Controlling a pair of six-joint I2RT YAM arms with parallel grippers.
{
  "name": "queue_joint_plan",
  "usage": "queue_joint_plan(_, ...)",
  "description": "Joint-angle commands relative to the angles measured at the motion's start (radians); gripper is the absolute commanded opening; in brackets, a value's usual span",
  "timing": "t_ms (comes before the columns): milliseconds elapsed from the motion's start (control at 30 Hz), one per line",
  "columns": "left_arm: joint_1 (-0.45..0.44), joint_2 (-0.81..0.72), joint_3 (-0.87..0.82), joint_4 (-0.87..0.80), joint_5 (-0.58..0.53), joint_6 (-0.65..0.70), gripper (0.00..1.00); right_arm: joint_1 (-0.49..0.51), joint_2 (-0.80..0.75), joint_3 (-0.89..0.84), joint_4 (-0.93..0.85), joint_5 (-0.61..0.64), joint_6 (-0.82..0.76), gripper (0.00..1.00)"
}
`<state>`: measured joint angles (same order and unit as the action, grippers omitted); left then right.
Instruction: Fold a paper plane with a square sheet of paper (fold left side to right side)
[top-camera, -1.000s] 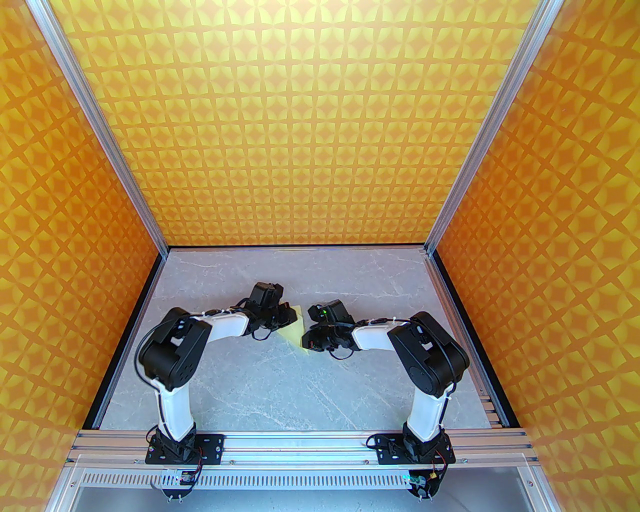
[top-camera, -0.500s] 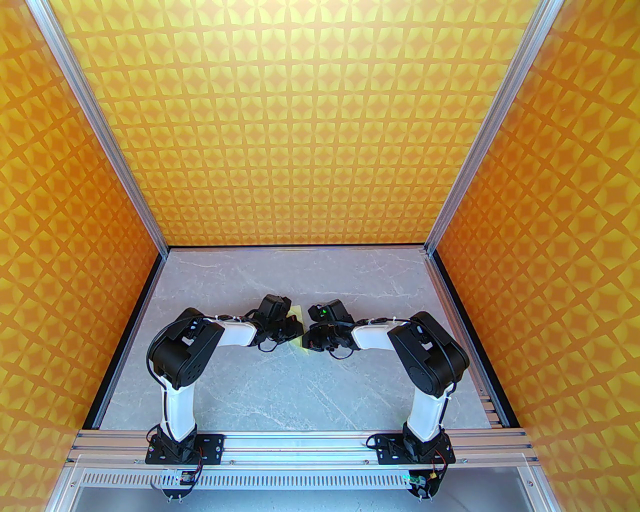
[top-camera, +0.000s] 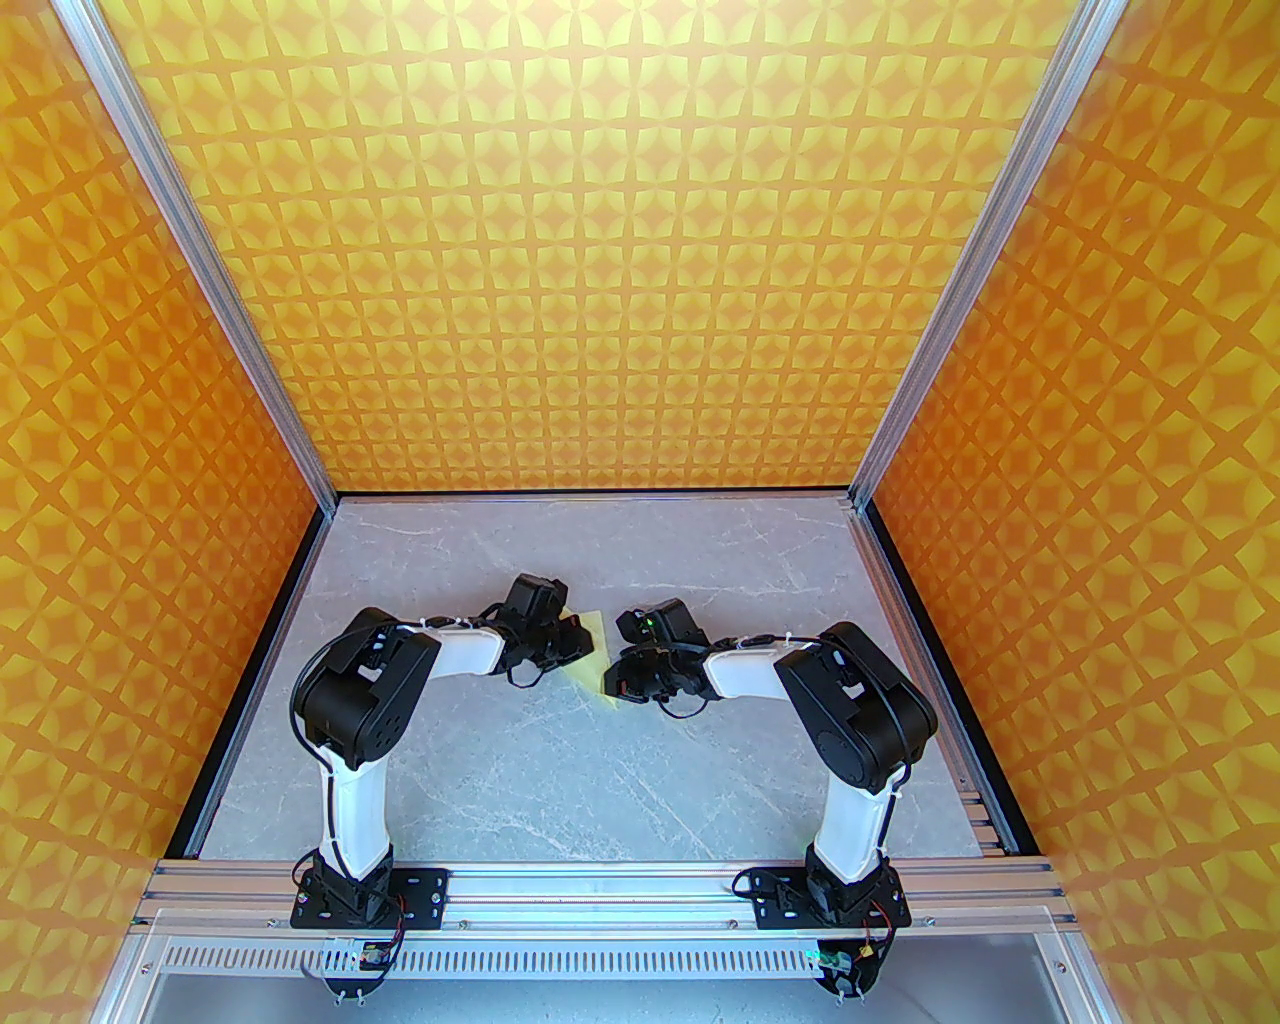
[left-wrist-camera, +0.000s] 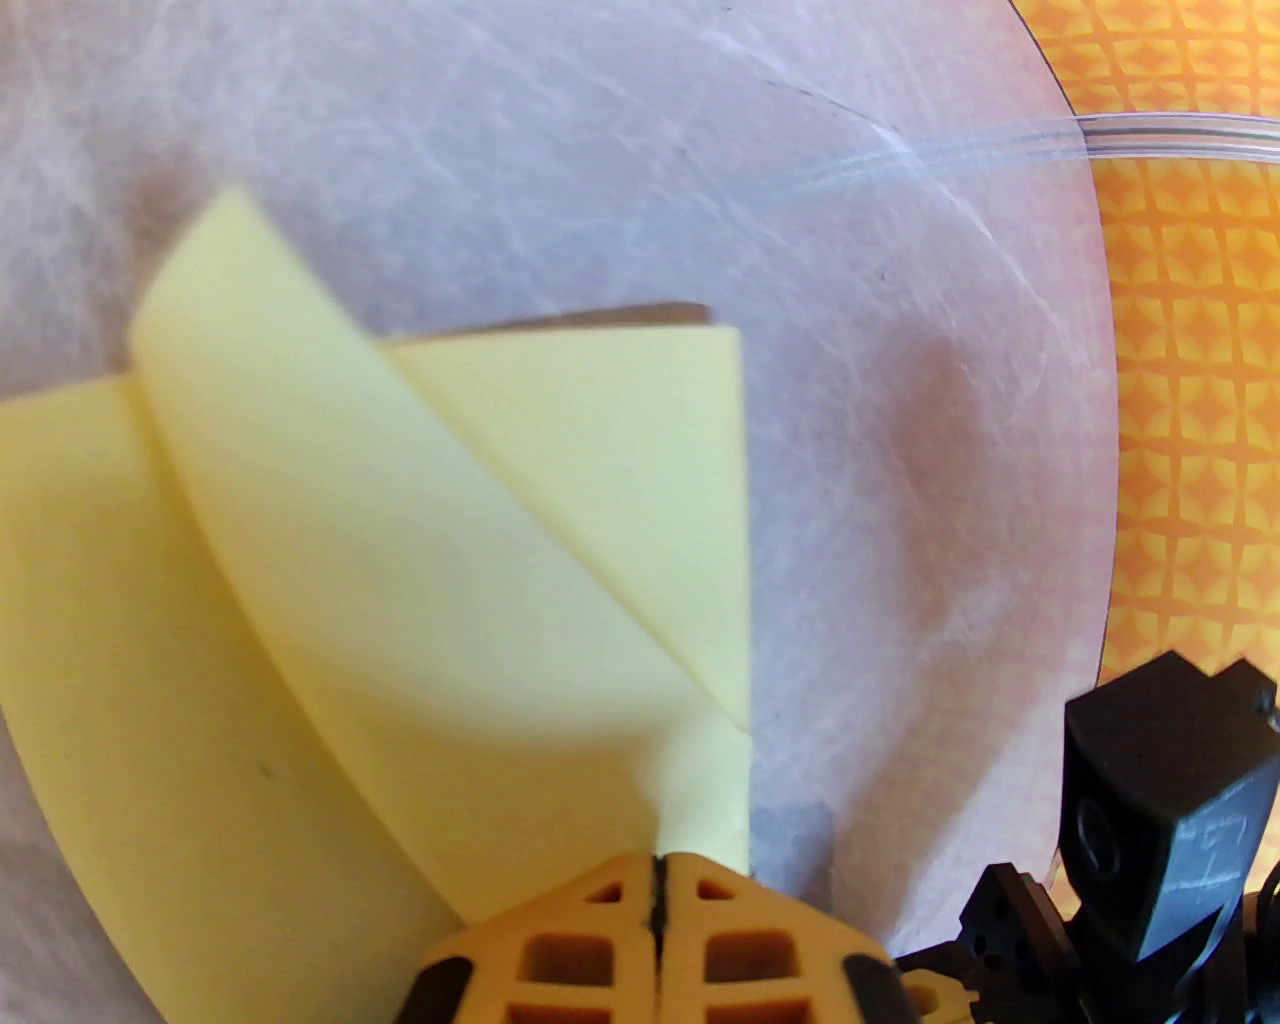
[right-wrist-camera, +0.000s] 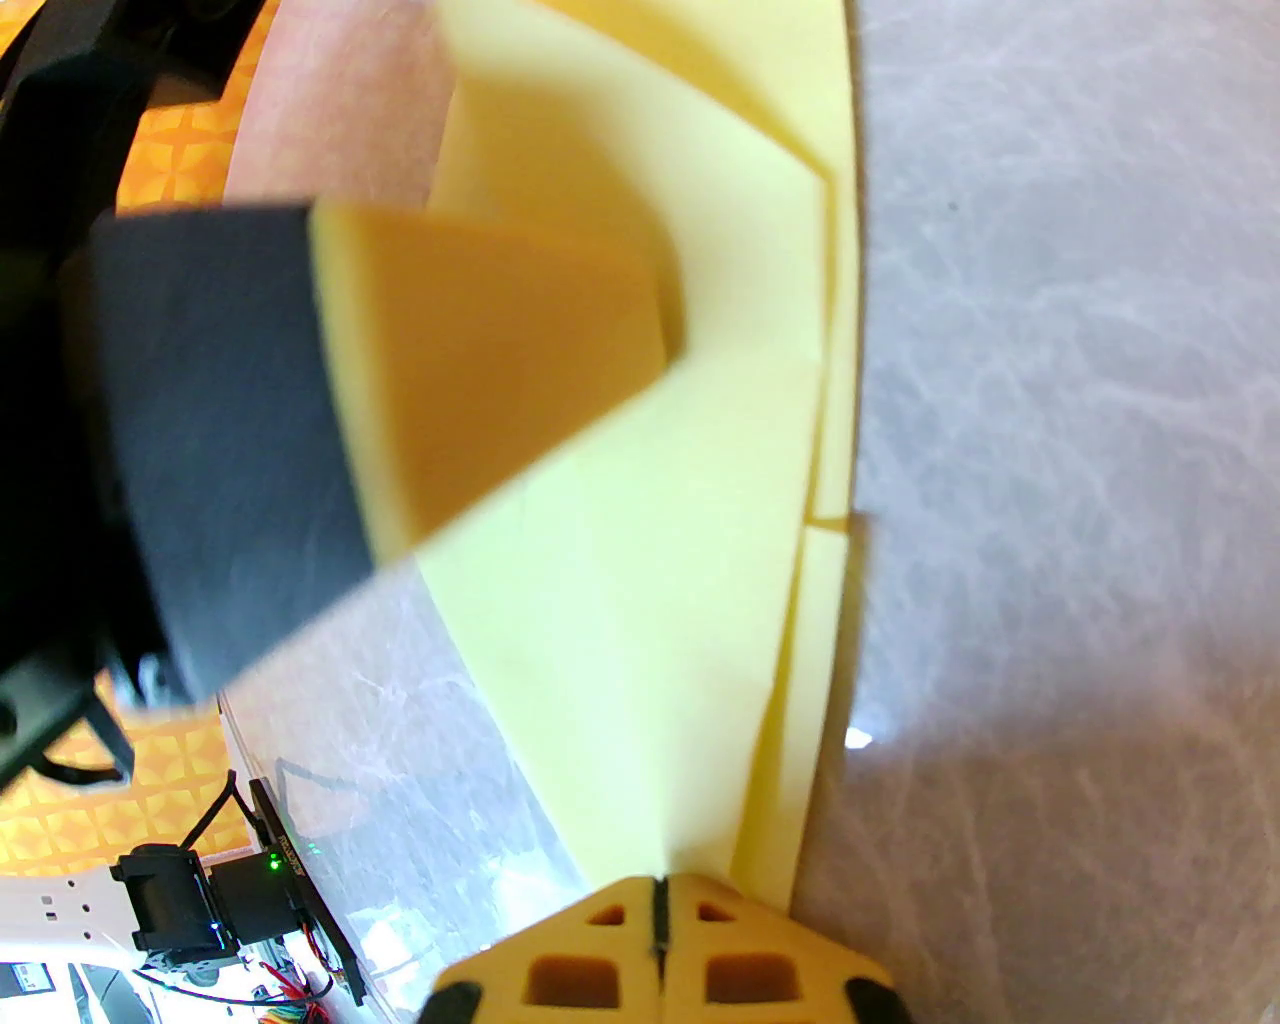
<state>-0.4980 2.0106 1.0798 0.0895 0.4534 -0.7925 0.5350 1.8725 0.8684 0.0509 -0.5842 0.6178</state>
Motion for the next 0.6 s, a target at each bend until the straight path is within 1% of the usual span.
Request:
queue_joint_plan(0,0.027,0.048,0.037,-0.053,-0.041,0.051,0.03,0.006,0.076,-0.057,-0.140,0.078,0.007,0.00)
queue_joint_plan(567,0.137,0.136,0.198,-0.161,-0.038,0.144,0.03,0.006,0.073,-0.063,-0.145,0.077,0.007,0.00)
